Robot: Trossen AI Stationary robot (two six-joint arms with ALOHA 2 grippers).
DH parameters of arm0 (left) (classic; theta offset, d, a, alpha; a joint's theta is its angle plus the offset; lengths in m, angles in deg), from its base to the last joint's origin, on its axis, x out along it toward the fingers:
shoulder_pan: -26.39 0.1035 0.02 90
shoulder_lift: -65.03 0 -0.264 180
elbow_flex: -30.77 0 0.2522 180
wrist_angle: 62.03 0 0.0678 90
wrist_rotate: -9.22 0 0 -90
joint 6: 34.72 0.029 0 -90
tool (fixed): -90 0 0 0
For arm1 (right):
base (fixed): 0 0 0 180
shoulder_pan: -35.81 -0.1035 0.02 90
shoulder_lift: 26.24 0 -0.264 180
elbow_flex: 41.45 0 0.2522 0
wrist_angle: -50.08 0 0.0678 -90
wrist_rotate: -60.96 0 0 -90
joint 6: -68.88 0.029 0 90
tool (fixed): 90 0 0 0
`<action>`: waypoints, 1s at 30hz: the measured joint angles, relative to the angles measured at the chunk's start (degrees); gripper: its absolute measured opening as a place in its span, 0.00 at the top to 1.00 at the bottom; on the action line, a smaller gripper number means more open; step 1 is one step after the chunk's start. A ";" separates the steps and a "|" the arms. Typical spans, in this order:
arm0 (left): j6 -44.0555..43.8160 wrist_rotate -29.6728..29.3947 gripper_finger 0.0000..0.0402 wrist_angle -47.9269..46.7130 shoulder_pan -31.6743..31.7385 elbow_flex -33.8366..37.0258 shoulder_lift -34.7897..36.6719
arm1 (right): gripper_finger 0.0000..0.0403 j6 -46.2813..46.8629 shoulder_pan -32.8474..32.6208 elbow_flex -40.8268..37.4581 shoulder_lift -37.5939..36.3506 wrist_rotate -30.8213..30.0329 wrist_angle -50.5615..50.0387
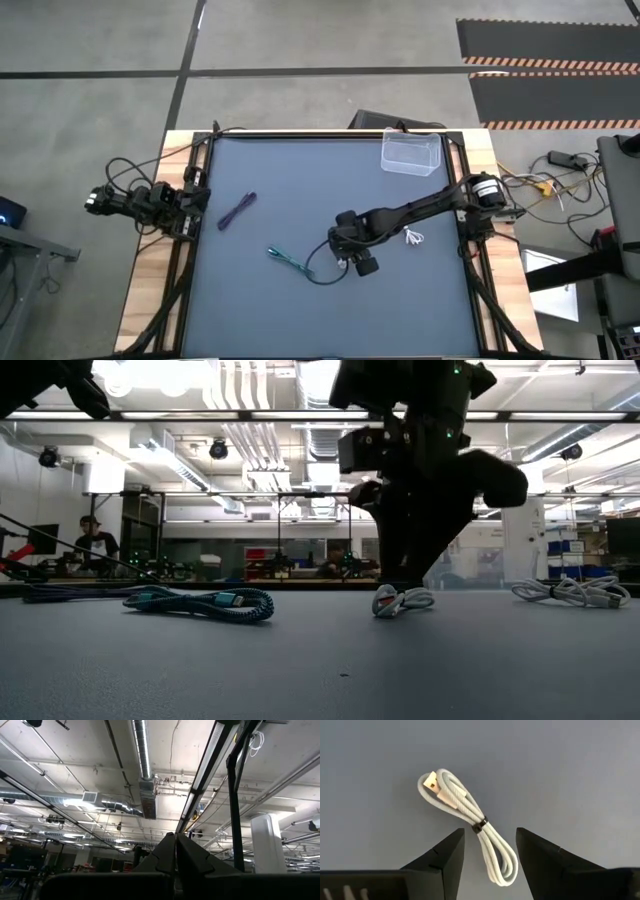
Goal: Pick and place USB-C Cables
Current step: Put the left white charger cable into the bin
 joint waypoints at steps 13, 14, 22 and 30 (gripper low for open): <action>0.00 0.00 1.00 -0.03 -0.01 0.01 0.00 | 0.72 -0.27 0.00 0.54 4.27 0.23 0.44; 0.00 0.00 1.00 -0.04 0.00 0.00 0.00 | 0.74 -0.39 0.00 0.54 4.23 0.33 0.44; 0.00 0.00 1.00 -0.05 -0.02 0.00 0.00 | 0.90 -0.62 -0.04 0.50 4.21 0.66 0.40; 0.00 0.00 1.00 -0.07 -0.02 0.00 0.01 | 0.92 0.03 0.54 0.37 2.91 -0.13 -1.18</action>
